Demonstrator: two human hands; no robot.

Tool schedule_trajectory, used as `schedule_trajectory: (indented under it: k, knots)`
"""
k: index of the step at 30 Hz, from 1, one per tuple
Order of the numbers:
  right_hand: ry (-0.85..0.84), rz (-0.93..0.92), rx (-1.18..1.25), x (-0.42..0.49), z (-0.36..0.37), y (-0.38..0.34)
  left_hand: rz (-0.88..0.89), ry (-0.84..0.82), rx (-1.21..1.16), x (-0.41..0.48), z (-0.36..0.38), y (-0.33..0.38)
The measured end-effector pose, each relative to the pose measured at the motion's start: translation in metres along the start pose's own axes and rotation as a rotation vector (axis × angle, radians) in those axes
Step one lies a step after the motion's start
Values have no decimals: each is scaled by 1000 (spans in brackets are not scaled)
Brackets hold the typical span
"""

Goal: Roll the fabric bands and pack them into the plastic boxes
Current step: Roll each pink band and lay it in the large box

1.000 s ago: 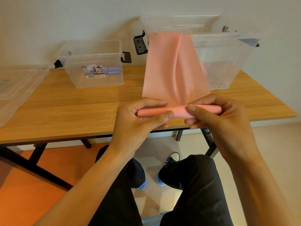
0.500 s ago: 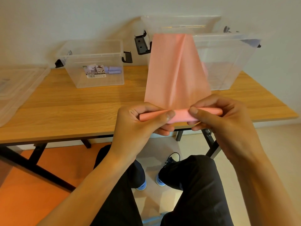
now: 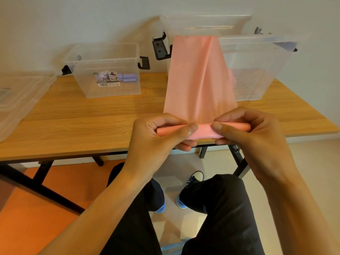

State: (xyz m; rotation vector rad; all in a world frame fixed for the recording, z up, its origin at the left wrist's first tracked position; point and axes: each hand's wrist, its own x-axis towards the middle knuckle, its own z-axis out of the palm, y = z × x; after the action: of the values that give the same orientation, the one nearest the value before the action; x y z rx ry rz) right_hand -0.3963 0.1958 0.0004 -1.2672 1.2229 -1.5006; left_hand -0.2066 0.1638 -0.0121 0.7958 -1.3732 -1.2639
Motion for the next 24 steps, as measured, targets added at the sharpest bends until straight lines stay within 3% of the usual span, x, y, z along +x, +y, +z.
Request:
schedule_trajectory:
  k: [7, 18, 24]
  knots:
    - [69, -3, -40, -7, -2, -4, 16, 20, 38, 2, -1, 0]
    - [-4, 12, -58, -7, -1, -4, 32, 45, 9, -2, -1, 2]
    - [37, 80, -41, -12, -6, -8, 33, -18, 34, -1, 1, 2]
